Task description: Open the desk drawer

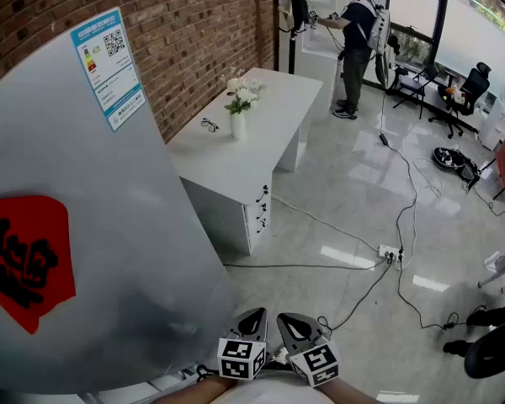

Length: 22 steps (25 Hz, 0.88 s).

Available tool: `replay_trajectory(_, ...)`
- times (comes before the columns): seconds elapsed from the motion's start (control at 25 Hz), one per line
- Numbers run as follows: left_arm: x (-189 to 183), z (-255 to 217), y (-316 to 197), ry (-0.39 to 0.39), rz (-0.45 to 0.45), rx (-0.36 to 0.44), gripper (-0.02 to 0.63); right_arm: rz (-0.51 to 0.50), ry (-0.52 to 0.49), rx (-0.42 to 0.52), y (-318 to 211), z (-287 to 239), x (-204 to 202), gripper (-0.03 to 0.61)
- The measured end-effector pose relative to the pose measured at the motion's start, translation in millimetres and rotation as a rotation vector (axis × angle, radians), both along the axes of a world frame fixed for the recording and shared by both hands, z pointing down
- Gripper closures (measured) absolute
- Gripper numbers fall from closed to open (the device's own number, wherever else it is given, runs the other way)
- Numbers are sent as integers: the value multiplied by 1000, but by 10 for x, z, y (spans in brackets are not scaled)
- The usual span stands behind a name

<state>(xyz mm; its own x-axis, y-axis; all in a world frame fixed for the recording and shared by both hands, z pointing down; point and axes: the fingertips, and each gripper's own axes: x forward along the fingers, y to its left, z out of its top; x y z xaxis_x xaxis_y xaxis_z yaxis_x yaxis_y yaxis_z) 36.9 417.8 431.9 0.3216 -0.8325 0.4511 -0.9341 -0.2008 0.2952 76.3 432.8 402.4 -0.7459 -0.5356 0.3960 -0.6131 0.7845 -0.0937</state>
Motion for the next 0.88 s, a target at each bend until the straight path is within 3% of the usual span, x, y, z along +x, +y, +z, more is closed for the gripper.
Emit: replay_trajectory(0.88,270,193,-235,21,-7,-69,606,-23,-33,-66,-208,157,297,569)
